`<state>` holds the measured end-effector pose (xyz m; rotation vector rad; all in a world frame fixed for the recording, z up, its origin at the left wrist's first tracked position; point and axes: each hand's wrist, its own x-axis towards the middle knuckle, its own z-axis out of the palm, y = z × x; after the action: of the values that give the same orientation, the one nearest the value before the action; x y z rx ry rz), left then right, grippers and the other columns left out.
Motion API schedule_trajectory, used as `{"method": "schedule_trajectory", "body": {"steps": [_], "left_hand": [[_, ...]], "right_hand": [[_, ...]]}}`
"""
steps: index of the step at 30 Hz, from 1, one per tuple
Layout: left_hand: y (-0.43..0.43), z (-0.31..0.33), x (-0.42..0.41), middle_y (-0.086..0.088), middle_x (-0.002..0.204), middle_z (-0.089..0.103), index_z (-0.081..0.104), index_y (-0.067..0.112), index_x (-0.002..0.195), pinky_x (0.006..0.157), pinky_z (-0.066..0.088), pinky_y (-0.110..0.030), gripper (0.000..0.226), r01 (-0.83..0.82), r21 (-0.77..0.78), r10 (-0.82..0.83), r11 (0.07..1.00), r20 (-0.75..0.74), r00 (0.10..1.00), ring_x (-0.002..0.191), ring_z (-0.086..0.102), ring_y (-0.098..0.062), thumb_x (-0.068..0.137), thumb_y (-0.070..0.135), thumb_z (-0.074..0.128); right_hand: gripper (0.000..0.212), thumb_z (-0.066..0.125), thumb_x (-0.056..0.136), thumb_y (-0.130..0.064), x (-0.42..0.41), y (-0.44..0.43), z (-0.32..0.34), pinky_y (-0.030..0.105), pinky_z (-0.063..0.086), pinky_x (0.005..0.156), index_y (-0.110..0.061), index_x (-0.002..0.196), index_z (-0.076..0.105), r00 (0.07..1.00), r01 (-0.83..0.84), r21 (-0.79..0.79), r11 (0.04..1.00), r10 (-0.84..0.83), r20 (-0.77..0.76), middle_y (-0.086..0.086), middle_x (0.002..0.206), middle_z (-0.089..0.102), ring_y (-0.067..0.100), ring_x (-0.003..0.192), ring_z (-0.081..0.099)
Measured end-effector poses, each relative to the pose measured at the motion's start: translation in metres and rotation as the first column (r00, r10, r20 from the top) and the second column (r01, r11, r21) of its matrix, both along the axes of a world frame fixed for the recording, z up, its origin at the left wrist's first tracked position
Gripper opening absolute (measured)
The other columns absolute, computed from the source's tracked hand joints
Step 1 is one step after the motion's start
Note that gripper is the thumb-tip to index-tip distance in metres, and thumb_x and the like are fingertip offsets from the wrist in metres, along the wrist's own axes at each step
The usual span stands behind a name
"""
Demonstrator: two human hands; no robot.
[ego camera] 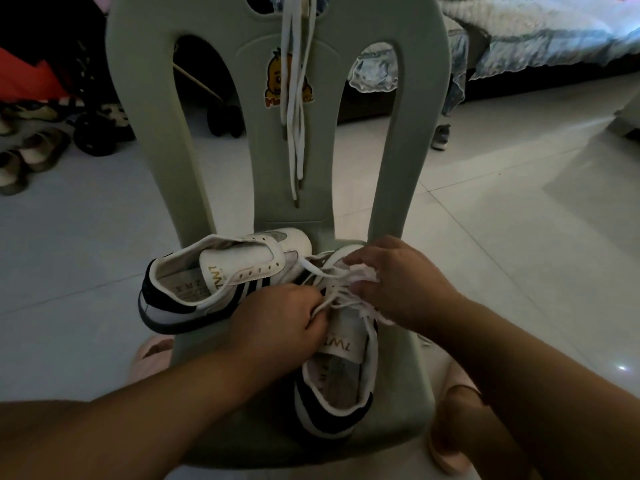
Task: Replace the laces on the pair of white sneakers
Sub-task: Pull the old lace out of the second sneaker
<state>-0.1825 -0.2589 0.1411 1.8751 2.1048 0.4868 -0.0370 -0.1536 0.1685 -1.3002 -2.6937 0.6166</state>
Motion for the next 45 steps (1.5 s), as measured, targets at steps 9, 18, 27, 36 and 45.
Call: {"method": "schedule_trajectory", "body": {"steps": [9,18,27,36,45], "left_hand": [[-0.001,0.0,-0.012,0.007,0.077,0.063,0.065,0.024,0.085,0.067,0.049,-0.034,0.024,0.0,0.105,-0.001,0.995,0.009,1.0,0.071,0.057,-0.011,0.091,0.039,0.048],[0.0,0.009,-0.024,0.008,0.057,0.053,0.057,0.025,0.065,0.045,0.037,-0.026,0.029,-0.022,0.314,0.035,0.949,-0.038,0.999,0.052,0.05,-0.011,0.081,0.041,0.039],[0.002,0.012,-0.025,0.005,0.062,0.062,0.068,0.02,0.073,0.049,0.046,-0.026,0.03,0.067,0.435,-0.007,0.898,-0.139,0.99,0.055,0.058,-0.015,0.084,0.034,0.044],[0.009,0.002,-0.021,0.0,0.065,0.067,0.075,0.018,0.083,0.051,0.044,-0.023,0.029,0.28,0.504,-0.133,0.817,-0.308,0.942,0.054,0.061,-0.017,0.086,0.038,0.054],[0.007,-0.008,-0.02,-0.002,0.066,0.068,0.076,0.014,0.088,0.049,0.049,-0.025,0.031,0.354,0.481,-0.247,0.802,-0.273,0.93,0.054,0.063,-0.017,0.087,0.033,0.052]], "right_hand": [[0.028,0.065,0.088,-0.021,0.029,0.023,0.024,0.009,0.037,0.05,-0.024,0.115,0.063,0.91,0.335,-0.11,0.936,-0.352,-0.221,-0.01,0.084,0.062,-0.001,0.064,0.055],[0.039,0.073,0.081,-0.012,0.082,0.04,0.039,0.024,0.043,0.052,-0.016,0.118,0.063,0.676,0.547,-0.416,0.726,-0.676,-0.291,0.003,0.091,0.067,0.014,0.063,0.058],[0.02,0.06,0.09,-0.034,0.048,0.008,0.038,0.005,0.032,0.059,-0.027,0.107,0.069,0.978,0.184,-0.06,0.981,-0.189,-0.089,-0.015,0.096,0.065,-0.009,0.071,0.05],[0.022,0.065,0.087,-0.032,-0.004,-0.012,0.021,0.01,0.039,0.068,-0.031,0.108,0.071,0.963,-0.197,0.018,0.98,0.197,-0.185,-0.014,0.082,0.058,-0.004,0.072,0.049],[0.016,0.057,0.088,-0.034,-0.003,-0.007,0.025,0.021,0.045,0.06,-0.023,0.078,0.062,0.972,-0.224,0.055,0.973,0.219,0.081,-0.006,0.071,0.06,0.008,0.065,0.054]]}}
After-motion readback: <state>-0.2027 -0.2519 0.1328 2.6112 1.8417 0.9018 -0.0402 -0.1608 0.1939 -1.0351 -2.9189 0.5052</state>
